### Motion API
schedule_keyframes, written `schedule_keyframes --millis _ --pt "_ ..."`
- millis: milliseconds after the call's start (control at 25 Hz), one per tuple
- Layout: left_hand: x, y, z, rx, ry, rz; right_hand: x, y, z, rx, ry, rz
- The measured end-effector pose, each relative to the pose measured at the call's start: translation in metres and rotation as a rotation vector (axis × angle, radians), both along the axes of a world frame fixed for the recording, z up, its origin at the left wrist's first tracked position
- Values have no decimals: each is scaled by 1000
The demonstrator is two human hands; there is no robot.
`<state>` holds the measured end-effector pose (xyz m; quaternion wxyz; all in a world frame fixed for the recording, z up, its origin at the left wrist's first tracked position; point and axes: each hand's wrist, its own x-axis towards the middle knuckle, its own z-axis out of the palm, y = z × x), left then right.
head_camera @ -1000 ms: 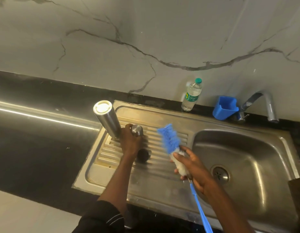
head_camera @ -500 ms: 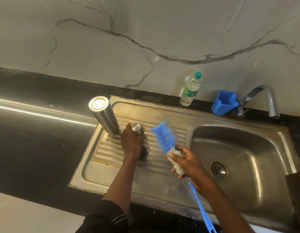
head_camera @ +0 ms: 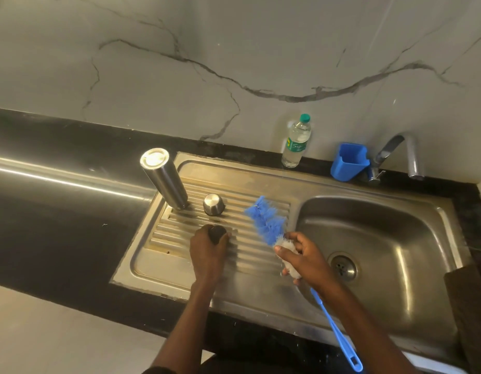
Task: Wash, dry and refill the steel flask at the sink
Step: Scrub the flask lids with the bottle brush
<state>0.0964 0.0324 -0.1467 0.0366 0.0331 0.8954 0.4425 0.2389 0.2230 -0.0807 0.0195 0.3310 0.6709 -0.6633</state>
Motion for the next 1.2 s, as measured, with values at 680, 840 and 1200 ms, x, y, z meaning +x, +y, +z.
schedule_keyframes --millis 680,840,1200 --pt "40 120 97 707 -194 -293 61 83 21 560 228 -119" --pt "46 131 108 1000 -437 -296 68 84 20 574 253 -86" --pt "65 147 128 968 -663 -198 76 84 24 557 202 -125"
